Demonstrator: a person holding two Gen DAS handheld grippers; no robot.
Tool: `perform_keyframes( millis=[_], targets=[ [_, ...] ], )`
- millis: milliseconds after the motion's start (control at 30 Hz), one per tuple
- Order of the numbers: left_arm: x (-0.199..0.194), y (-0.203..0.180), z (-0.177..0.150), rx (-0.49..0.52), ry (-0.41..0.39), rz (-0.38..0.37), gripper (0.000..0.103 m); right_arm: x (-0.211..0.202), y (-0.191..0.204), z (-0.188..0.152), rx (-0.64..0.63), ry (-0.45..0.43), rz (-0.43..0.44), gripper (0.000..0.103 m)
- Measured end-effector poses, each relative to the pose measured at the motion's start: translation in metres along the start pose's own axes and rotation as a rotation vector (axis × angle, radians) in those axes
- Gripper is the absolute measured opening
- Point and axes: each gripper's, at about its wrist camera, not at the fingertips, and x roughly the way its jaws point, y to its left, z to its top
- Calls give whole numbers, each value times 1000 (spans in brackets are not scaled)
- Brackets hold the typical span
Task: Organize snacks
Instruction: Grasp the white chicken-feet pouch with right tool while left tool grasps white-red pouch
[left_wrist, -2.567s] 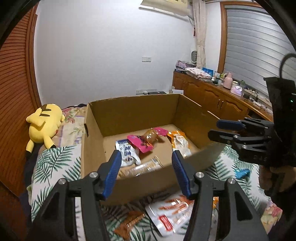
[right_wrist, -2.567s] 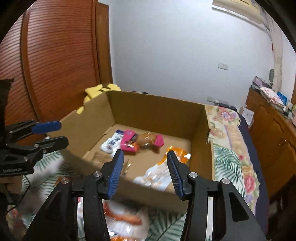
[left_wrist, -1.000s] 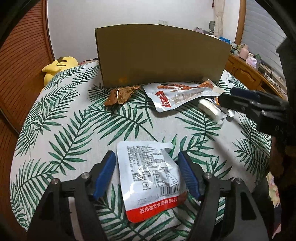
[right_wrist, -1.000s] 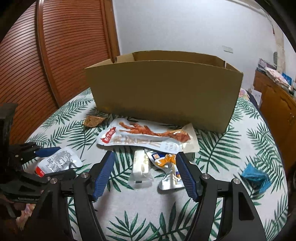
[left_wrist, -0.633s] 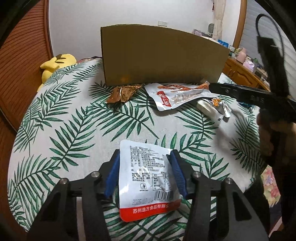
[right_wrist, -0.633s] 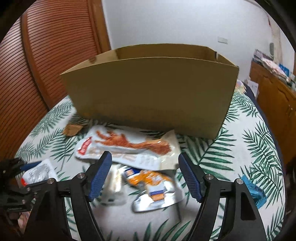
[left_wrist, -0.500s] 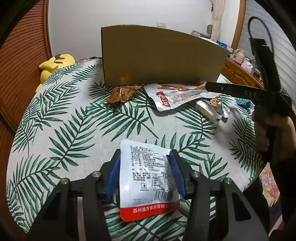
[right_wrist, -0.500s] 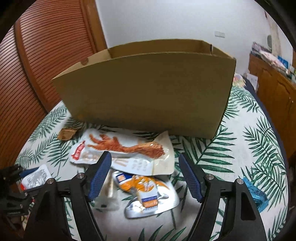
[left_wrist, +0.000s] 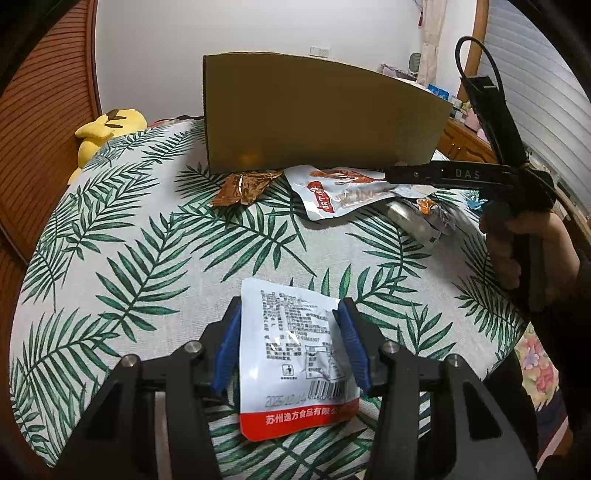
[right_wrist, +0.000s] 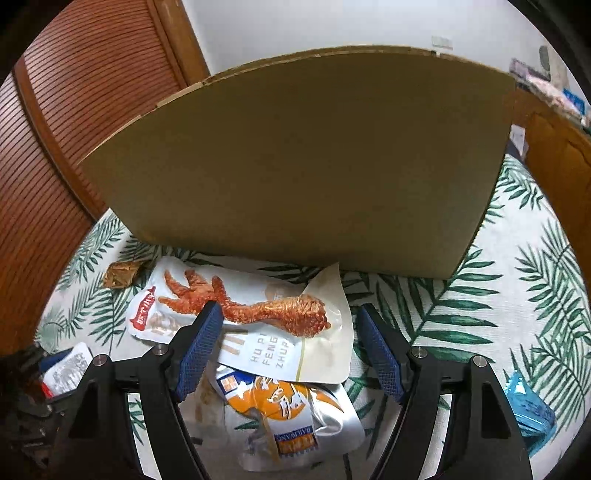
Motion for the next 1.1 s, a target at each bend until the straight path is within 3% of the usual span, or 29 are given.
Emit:
perform_keyframes(
  millis=[233,300,400,467,700,833,867,900,1000,1100],
  targets=[
    [0,2,0,-17,-8,-14,48,2,4,-1,-50,22,12,79],
    [-1,2,0,-18,-7,-16,49,3,11,-3,-99,35,-23,76],
    [0,0,1,1,4,-11,52,4,18,-5,-137,37,-48,64],
    [0,1,2,-1,8,-14,53,3,19,-5,-149,32,-73,49],
    [-1,-3,1,33,28,-1,57,-4,8,-6,-131,35,-44,33],
    [-4,-3,-2,41,23,2,51,-12,12,-11,-153,33,-37,25],
    [-5,-3,-3,40,22,-3,50,-15,11,-13,-153,31,-36,21],
    [-6,-2,-3,37,21,-11,47,-18,10,-14,-152,26,-36,10],
    [-10,2,-4,21,10,-31,44,-25,9,-14,-132,5,-33,0],
    [-13,3,-5,14,-6,-38,42,-29,12,-17,-137,3,-28,0]
  ],
)
